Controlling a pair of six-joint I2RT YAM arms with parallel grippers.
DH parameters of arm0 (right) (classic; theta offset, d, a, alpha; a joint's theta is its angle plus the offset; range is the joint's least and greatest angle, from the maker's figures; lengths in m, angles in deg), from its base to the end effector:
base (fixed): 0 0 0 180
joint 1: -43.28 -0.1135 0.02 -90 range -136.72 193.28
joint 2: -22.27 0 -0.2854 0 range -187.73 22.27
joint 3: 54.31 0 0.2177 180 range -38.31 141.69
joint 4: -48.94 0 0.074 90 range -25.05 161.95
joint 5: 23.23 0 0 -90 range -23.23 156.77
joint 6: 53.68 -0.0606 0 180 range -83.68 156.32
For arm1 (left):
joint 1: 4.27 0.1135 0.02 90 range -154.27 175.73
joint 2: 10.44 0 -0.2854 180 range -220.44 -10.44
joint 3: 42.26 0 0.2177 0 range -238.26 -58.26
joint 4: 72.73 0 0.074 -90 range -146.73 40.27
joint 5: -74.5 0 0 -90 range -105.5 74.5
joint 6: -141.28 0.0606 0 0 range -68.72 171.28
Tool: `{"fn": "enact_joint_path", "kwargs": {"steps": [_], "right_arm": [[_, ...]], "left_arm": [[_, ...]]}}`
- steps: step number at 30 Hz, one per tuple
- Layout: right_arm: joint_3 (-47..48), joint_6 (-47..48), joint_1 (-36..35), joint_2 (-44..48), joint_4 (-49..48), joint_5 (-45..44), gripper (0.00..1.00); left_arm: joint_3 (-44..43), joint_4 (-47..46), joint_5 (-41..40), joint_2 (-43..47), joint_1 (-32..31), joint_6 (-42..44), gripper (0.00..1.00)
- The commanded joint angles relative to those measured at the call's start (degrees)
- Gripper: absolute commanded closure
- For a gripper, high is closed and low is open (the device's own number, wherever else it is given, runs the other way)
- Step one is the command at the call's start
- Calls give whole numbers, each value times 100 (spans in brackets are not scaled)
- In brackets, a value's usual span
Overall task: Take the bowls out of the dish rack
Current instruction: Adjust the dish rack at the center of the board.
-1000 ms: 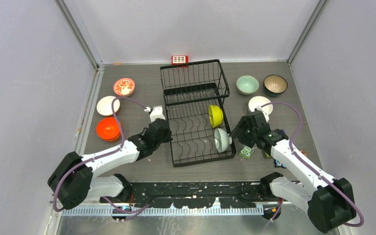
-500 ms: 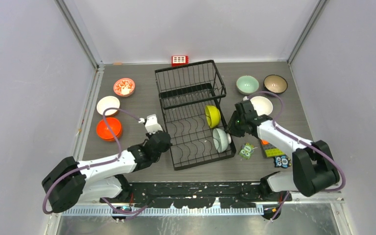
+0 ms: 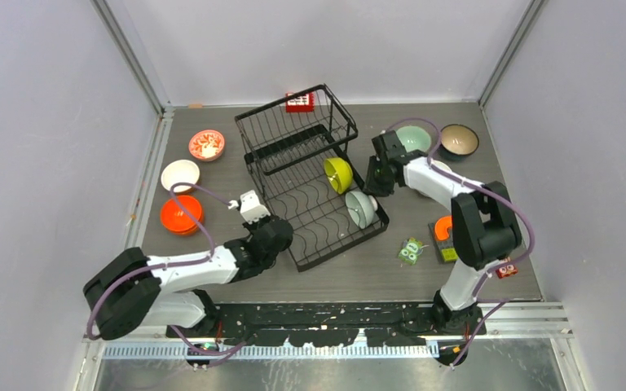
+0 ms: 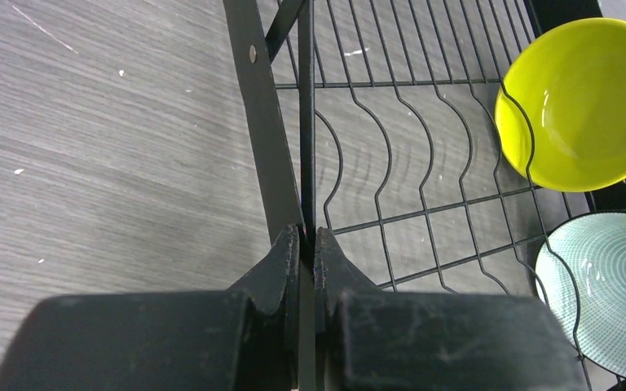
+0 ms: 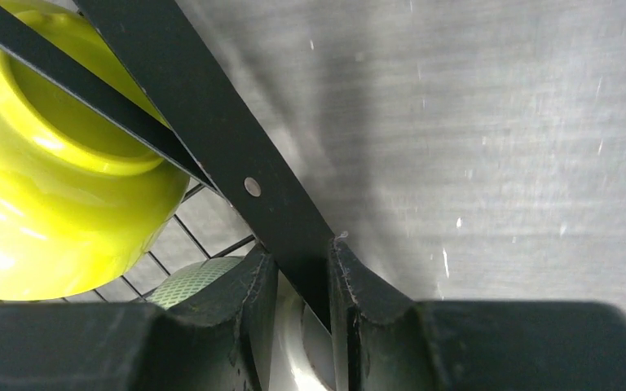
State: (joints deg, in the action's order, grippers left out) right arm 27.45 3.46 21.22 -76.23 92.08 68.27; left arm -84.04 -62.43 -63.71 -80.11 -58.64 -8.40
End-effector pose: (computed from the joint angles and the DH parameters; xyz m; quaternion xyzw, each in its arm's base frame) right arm 0.3128 0.1285 0.2167 0.0875 0.9616 0.1310 0.2247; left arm 0.1551 -0.1388 0.2086 -0.2163 0.8119 -0.1346 0.5252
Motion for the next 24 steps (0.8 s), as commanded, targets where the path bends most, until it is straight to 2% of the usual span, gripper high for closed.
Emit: {"fn": "enact_joint_path", "kwargs": {"steps": [1, 3, 6, 8, 10, 17, 24], "right_arm": [[1019, -97, -129, -772, -514, 288, 69], [1472, 32, -134, -1046, -247, 216, 64], [2001, 174, -134, -1296, 192, -42, 48], [2059, 212, -132, -1221, 306, -453, 40], [2026, 237, -114, -1002, 406, -754, 36], [1978, 358, -34, -316, 765, -1493, 30], [1915, 421, -17, 173, 1036, -1894, 29]], "left_arm": [[-296, -888, 1126, -637, -258, -496, 100], [-358, -1037, 1099, -867, -266, -631, 100], [-411, -1166, 1022, -1097, -274, -766, 100], [-454, -1159, 947, -1138, -276, -787, 100], [-492, -1109, 893, -1122, -275, -726, 99], [-579, -701, 822, -844, -273, -507, 71], [-572, -389, 835, -547, -276, -407, 60]]}}
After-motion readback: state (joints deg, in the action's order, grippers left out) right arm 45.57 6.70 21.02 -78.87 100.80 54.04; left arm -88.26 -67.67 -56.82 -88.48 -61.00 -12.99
